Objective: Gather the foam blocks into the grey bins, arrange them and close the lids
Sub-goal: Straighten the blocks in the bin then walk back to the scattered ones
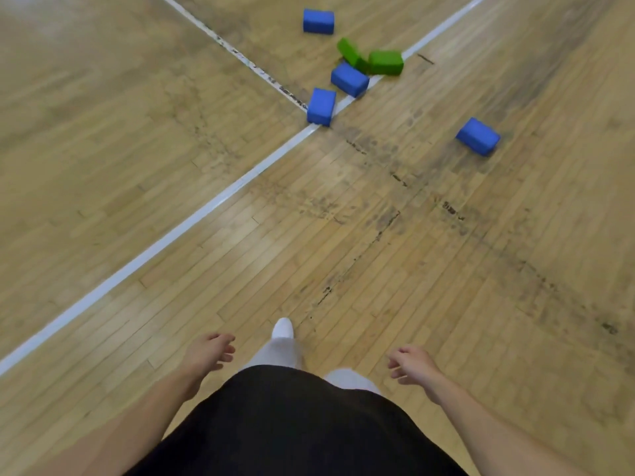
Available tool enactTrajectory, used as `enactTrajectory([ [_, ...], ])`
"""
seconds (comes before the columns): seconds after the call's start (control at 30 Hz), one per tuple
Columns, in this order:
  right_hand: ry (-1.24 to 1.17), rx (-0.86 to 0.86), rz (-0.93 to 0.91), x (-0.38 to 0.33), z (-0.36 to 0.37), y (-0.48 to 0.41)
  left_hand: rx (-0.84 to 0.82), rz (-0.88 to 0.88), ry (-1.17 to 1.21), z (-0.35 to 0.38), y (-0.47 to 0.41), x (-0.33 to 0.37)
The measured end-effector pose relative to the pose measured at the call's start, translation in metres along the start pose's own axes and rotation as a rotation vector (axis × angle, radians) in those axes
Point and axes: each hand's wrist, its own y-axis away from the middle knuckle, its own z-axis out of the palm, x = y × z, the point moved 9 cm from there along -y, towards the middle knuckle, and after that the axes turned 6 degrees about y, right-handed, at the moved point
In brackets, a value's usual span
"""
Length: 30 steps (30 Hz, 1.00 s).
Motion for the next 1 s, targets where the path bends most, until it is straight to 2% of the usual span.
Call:
enactTrajectory([
  [0.23, -0.085, 0.047, -0.137, -0.195, -0.084, -0.082, -0.041, 0.15, -0.058, -0.002, -0.085, 0.208],
  [0.37, -0.099, 0.027, -0.117, -0.263, -0.119, -0.147, -0.067, 0.142, -0.08, 0.016, -0.141, 0.293],
  [0.57, -0.113, -0.021, -0.041, -0.358, -0.194, -0.247, 0.007, 0.077, -0.103, 0.037, -0.219, 0.437],
  [0.73, -0.064, -0.014, -0.077, -0.478, -0.278, -0.305, 0.004, 0.149, -0.092, 0.057, -0.267, 0.582],
  [1.0, -0.009, -0.015, -0.143, -0.66, -0.346, -0.398, -0.02, 0.121, -0.017, 0.062, -0.37, 0.717],
])
